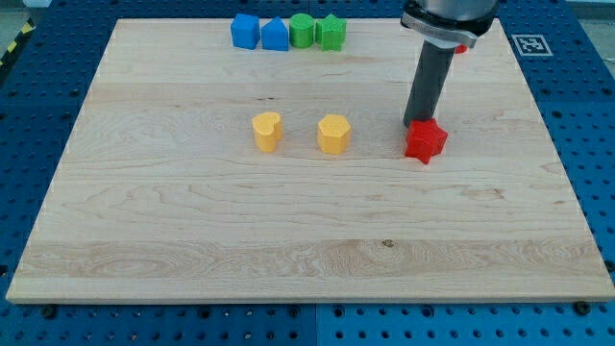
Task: Move the red circle right to the red star
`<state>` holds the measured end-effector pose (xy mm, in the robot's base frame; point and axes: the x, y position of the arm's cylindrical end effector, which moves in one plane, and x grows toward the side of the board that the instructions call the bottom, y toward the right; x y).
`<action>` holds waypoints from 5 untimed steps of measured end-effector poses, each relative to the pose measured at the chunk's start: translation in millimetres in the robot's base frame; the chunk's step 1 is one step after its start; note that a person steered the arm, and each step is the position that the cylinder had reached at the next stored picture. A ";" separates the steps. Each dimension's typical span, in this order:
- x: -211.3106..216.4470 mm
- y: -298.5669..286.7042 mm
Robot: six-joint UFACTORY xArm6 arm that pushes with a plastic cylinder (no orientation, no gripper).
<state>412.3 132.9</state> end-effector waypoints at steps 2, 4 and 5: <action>-11.3 7.0; -38.9 69.8; -78.8 114.2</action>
<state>333.6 247.1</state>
